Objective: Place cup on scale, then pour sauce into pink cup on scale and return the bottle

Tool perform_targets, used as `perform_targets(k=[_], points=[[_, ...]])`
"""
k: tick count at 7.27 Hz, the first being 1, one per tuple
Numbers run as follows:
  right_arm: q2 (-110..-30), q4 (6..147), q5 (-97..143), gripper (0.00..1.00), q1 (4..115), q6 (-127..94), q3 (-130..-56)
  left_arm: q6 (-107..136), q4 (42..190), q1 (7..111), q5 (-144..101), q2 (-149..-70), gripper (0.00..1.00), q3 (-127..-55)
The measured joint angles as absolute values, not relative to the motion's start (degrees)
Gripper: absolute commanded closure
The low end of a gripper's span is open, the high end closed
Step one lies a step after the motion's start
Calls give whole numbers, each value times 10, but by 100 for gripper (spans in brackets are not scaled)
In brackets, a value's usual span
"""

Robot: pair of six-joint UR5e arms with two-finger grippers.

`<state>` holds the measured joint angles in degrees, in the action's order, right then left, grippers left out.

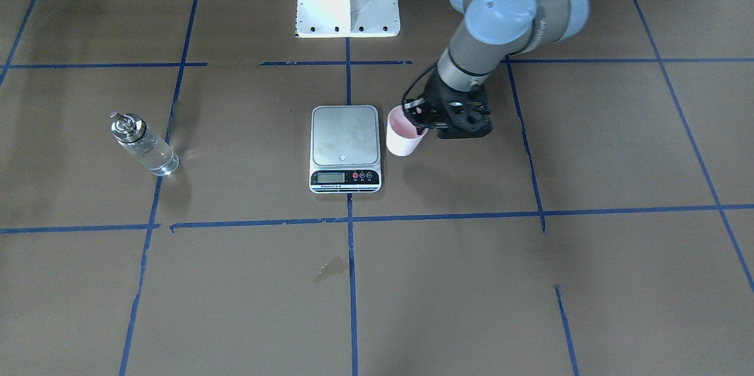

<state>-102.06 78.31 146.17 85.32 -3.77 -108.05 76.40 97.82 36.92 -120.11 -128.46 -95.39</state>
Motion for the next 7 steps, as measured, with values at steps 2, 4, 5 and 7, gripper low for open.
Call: perform_targets(k=[2,4,5,7], points=[[-1021,783,1461,0,853,-38,-1083,786,976,333,-1167,-1336,100,-917],[-1021,783,1461,0,853,-37,-1084,789,970,305,-1138,-1344,94,-907],[-1021,783,1461,0,853,-37,-1084,789,969,300,-1134,-1346,90,-907],[-1021,783,1461,0,853,-37,-1084,788,969,297,-1131,-1352,40,-906]])
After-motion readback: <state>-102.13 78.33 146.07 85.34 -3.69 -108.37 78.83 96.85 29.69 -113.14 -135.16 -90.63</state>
